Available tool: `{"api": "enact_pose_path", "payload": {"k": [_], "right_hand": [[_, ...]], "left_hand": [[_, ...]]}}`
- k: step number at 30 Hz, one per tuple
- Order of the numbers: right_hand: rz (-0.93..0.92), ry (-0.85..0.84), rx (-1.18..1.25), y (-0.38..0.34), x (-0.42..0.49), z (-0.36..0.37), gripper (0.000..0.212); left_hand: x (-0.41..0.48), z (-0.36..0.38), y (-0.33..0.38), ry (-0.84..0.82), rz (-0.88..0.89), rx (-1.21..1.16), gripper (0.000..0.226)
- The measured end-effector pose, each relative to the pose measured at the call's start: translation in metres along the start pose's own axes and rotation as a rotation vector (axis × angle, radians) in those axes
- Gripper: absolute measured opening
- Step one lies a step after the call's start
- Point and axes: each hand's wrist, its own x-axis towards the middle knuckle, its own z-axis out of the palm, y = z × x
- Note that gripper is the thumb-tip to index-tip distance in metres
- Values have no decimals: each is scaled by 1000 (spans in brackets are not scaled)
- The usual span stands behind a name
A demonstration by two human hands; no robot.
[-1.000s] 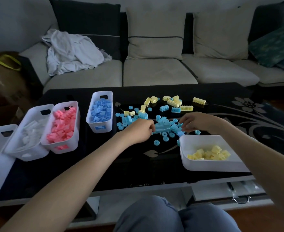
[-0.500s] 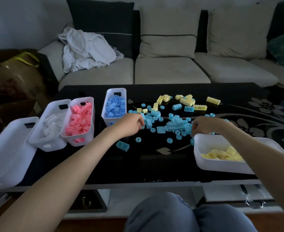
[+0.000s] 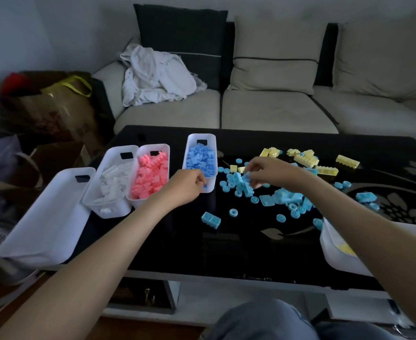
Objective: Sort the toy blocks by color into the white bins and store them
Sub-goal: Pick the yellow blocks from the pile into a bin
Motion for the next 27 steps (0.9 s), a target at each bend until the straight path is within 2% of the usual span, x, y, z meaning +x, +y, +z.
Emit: {"api": "enact_pose_path", "payload": {"k": [5, 11, 15, 20, 27], "right_hand": [[-37, -6, 208, -27, 24, 31, 20], [-48, -32, 307, -40, 47, 47, 32], [-75, -98, 246, -41, 53, 47, 48], [-47, 19, 223, -15, 53, 17, 45], [102, 142, -151, 60, 63, -35, 45]], "left_hand": [[0, -6, -12, 57, -23, 0, 16], [2, -10, -17, 85, -20, -1, 18], [9, -14, -13, 154, 14, 58, 21], [28, -11, 5, 193, 47, 70, 19], [74, 18, 58, 161, 203, 66, 20]]}}
